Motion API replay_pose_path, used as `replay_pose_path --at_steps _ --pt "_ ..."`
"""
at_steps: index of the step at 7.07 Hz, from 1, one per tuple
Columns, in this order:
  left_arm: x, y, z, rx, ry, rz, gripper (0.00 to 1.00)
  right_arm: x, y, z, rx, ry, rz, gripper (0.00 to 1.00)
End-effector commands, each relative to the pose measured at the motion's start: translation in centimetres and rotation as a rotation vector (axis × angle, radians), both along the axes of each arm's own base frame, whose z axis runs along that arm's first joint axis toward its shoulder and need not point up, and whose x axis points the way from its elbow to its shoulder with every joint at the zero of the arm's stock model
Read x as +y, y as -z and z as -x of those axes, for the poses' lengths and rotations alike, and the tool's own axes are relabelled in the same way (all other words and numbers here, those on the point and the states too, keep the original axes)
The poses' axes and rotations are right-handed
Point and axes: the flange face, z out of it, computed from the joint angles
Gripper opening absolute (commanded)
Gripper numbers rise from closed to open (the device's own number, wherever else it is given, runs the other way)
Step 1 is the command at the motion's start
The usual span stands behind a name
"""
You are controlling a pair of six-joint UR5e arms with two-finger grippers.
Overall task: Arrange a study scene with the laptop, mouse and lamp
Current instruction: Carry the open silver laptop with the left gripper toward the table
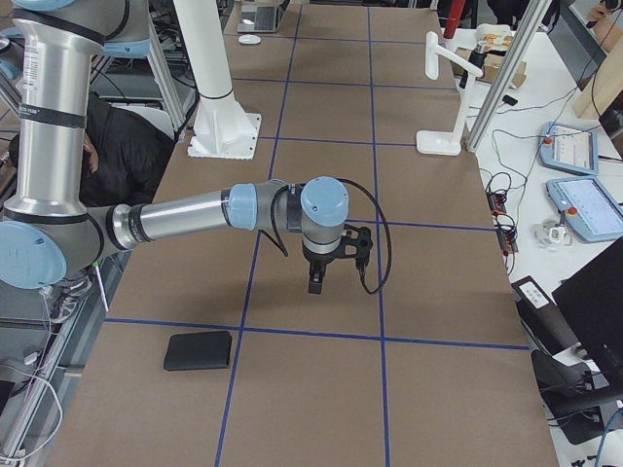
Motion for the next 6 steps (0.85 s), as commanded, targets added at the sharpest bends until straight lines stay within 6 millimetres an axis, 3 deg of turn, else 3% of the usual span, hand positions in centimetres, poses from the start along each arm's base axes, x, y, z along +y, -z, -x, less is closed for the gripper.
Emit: replay_pose_path --at_steps 1,2,3,4,6 --pt "0.1 -0.3 0.0 0.005 0.005 -0.006 0.4 0.0 0.0 0.0 -0.007 0.0 0.001 1.0" --pt "-0.4 0.4 -0.4 0.069 0.052 -0.027 0.27 0.1 -0.1 0.0 -0.007 0.0 0.003 1.0" --pt "-0.1 1.3 0.5 0.096 0.116 -0.039 0.0 0.1 -0.1 0.0 -0.007 0.0 0.004 1.0" --pt "0.9 2.2 1.9 0.104 0.185 -0.01 0.0 0.1 -0.2 0.0 -0.007 0.0 0.006 1.0" --pt "-0.1 7.8 3.1 0.121 0.177 -0.003 0.0 -0.1 -0.4 0.0 -0.007 0.0 0.009 1.0"
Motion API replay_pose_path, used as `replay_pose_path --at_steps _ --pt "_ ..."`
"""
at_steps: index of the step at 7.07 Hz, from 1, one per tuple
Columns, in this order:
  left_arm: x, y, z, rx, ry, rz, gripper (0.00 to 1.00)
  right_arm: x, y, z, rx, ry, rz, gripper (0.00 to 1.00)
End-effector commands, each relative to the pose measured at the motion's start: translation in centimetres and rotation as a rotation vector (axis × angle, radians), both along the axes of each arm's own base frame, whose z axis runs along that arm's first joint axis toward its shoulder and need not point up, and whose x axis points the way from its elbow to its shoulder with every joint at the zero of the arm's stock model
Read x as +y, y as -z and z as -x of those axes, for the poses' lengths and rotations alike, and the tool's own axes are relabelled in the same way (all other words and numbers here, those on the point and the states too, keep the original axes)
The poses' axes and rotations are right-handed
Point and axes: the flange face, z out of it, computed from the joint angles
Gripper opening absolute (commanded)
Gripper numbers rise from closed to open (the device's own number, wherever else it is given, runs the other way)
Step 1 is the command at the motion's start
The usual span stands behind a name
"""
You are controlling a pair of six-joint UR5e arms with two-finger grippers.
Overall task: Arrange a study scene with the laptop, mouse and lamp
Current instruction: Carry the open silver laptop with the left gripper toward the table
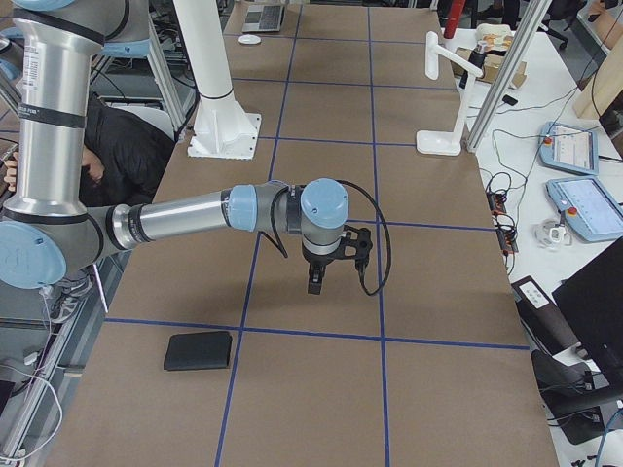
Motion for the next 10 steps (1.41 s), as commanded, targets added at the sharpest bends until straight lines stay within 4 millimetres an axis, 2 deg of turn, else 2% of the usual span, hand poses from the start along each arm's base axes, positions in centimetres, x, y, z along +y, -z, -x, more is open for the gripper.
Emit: replay_pose_path --at_steps 1,3,5,6,7,8,9,10 --pt "-0.6 4.9 1.7 -0.01 0.022 -0.033 0.0 -0.2 -0.1 0.1 -0.002 0.001 0.001 1.0" --pt "-3.3 9.7 4.6 -0.112 0.018 -0.112 0.0 -0.1 0.3 0.0 -0.003 -0.002 -0.003 1.0" --pt "-6.3 13.6 6.3 -0.147 0.024 -0.176 0.0 -0.3 0.7 0.0 -0.002 -0.001 -0.014 1.0" --pt "-8.8 17.0 7.4 -0.152 0.03 -0.173 0.0 -0.4 0.7 0.0 -0.002 -0.001 -0.013 1.0" --pt "-12.1 21.6 8.8 -0.154 0.045 -0.162 0.0 -0.6 0.9 0.0 0.007 -0.002 -0.018 1.0" --pt "-16.1 25.4 8.3 -0.171 0.056 -0.148 0.0 -0.6 0.8 -0.1 0.012 -0.006 -0.008 1.0" --pt "-19.5 29.7 6.0 -0.193 0.068 -0.138 0.0 -0.6 0.6 -0.1 0.024 -0.005 -0.003 1.0" --pt "-21.3 33.3 4.1 -0.211 0.087 -0.143 0.0 -0.5 0.4 -0.1 0.034 -0.004 0.001 1.0"
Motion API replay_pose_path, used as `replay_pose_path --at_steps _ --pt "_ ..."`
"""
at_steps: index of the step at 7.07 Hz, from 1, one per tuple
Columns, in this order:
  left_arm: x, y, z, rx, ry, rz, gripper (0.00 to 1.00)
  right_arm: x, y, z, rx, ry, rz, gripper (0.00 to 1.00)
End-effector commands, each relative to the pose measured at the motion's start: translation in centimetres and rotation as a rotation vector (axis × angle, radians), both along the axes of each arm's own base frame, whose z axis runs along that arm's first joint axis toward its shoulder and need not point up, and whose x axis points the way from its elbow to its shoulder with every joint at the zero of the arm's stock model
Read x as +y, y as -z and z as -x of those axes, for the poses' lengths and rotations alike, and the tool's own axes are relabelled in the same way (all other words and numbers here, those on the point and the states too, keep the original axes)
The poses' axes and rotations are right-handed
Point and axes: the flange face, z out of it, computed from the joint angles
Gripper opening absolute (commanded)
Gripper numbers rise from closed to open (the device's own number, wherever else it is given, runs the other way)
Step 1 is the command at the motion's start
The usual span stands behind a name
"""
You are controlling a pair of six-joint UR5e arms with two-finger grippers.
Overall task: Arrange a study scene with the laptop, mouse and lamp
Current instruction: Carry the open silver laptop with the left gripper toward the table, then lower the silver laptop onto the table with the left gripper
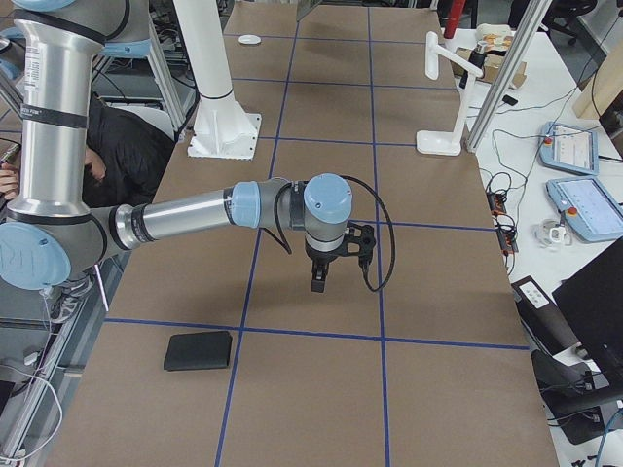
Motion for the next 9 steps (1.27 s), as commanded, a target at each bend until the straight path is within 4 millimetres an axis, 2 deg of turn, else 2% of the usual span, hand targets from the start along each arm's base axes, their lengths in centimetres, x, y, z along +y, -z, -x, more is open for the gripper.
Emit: replay_pose_path --at_steps 1,2,4,5,7,9 --pt "-5.3 9.4 -5.0 -0.029 0.047 0.006 0.0 0.0 0.2 -0.1 0.009 -0.008 0.008 1.0" --pt "-7.8 13.8 -9.7 -0.006 0.045 0.01 0.0 -0.1 -0.3 -0.2 0.035 -0.009 0.014 1.0" --pt "-10.5 21.0 -19.1 0.007 0.04 0.007 0.0 1.1 -2.4 -0.4 0.069 -0.001 0.043 1.0" --pt "-11.2 24.5 -23.9 0.019 0.011 -0.011 0.0 1.3 -2.7 -0.4 0.068 0.0 0.051 1.0" --pt "-11.8 30.9 -33.0 0.06 -0.092 -0.056 0.0 0.8 -1.7 -0.5 0.075 -0.006 0.03 1.0" --pt "-12.1 35.5 -39.8 0.102 -0.123 -0.013 0.0 0.6 -1.4 -0.5 0.084 -0.007 0.021 1.0"
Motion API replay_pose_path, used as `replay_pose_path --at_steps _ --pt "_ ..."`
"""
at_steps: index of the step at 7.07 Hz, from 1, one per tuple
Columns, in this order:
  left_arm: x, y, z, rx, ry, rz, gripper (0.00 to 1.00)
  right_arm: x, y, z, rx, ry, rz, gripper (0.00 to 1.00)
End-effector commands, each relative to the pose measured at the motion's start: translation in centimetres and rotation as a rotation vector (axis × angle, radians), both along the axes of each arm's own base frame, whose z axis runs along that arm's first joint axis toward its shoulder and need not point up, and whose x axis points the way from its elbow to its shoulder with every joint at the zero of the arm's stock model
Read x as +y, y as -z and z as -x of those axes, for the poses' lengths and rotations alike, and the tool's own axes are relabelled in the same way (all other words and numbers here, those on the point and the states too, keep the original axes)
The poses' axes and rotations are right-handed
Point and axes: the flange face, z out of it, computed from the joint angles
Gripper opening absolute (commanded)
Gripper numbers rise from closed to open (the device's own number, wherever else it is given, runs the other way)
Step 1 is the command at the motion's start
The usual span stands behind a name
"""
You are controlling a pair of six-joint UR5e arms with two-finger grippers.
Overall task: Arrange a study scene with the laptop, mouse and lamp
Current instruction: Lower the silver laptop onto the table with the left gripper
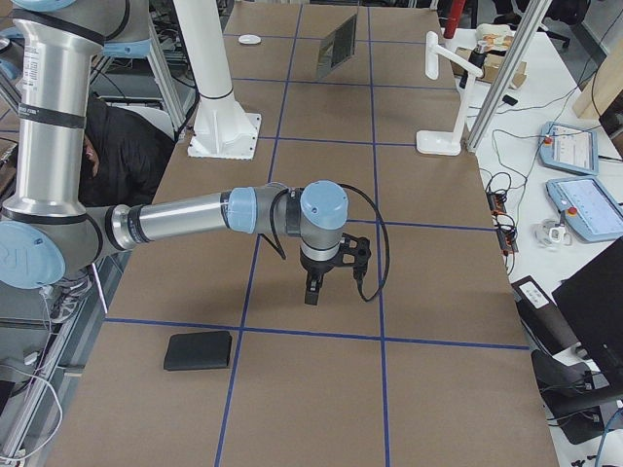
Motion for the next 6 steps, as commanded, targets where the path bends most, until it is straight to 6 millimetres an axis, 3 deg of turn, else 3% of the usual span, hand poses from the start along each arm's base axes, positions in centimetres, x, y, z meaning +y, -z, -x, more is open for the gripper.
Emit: replay_pose_path --at_steps 1,2,4,5,6 --pt "0.6 4.5 -6.6 0.034 -0.026 0.041 0.0 -0.2 0.6 0.0 0.004 0.0 -0.014 1.0" --pt "0.0 5.5 -9.3 0.038 -0.031 0.062 0.0 -0.4 0.8 0.0 0.002 -0.003 -0.014 1.0" --pt "-1.5 5.4 -12.8 0.055 -0.006 0.088 0.0 -0.5 0.9 0.0 -0.002 -0.004 -0.016 1.0" --pt "-0.7 5.1 -15.4 0.044 -0.044 0.097 0.0 -0.5 0.9 0.1 -0.007 -0.003 -0.016 1.0" --pt "-0.4 5.1 -15.9 0.043 -0.053 0.097 0.0 -0.5 0.9 0.1 -0.008 -0.003 -0.016 1.0"
